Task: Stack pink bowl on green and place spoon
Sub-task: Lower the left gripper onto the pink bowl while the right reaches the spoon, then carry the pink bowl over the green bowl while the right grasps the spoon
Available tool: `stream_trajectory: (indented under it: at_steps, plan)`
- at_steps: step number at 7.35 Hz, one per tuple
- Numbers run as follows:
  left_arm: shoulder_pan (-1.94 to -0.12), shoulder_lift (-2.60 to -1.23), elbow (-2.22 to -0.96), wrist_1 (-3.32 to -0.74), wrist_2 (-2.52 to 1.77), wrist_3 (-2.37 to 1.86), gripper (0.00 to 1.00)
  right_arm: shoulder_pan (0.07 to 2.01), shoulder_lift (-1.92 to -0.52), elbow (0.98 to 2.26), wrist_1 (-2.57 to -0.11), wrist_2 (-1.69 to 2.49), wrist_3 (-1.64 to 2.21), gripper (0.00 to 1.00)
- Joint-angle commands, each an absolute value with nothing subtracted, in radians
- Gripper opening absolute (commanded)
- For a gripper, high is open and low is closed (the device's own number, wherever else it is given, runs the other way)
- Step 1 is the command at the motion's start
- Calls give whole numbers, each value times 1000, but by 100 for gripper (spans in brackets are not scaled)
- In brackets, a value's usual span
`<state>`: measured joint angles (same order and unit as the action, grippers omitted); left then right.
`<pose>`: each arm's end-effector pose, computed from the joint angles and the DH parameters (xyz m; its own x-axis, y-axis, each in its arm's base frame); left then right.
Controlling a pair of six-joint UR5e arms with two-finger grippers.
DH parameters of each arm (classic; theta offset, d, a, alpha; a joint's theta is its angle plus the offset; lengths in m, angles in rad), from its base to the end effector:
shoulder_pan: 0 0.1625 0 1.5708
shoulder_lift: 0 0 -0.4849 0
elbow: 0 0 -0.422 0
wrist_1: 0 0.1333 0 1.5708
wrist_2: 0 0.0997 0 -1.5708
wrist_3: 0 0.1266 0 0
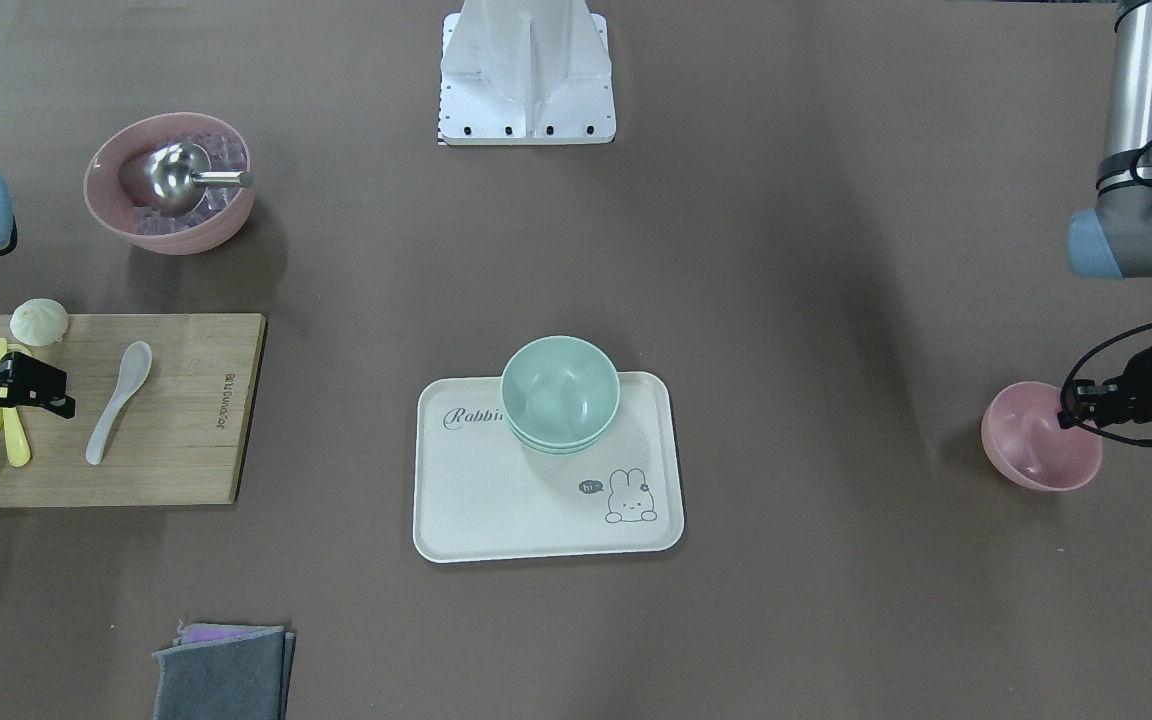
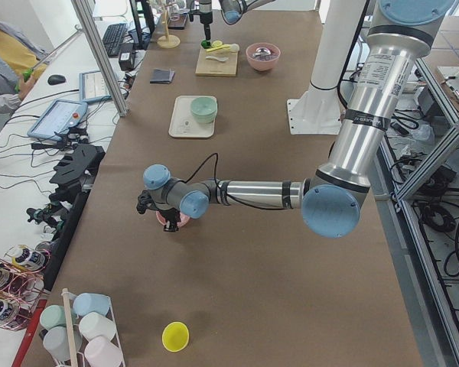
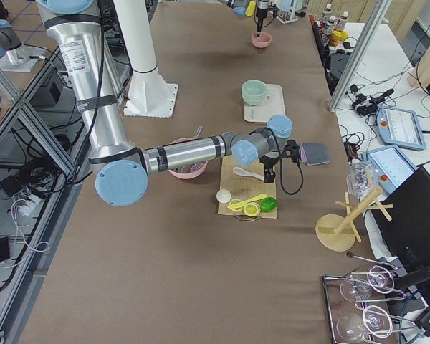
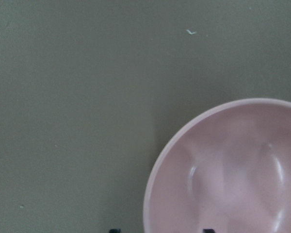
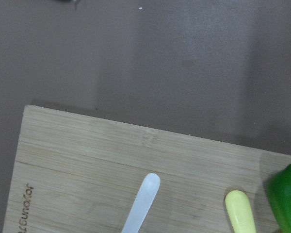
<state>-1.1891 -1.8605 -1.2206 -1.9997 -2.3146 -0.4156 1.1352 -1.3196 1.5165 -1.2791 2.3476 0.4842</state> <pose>0.2115 -0.6546 0.7037 0.6820 0.1083 -0.7233 -0.0789 0.9941 0.0745 -0.2401 -0.6215 0.5825 0.6228 -0.1577 0.7663 0.0934 0.9875 0.1273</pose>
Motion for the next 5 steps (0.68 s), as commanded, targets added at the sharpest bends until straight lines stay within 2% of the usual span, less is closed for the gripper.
stream_trajectory:
  at_steps: [1,3,4,5]
  plan:
    - [-1189,-1897,-1250,-1987,-2325,-481,0,1135,-1318,1520,-1278,2347,526,100]
    - [-1180,-2053,-1334,-1929,-2417,-787,0,1115,-1313,1528,-1241,2341,613,99]
    - [-1105,-2124,-1362,-1924,-2411,-922,0,1054,-1305,1531,-1220,2263,741,97]
    - [-1062,-2193,-1364,-1922,-2404,-1024,0,992,-1304,1531,-1171,2211,865,91]
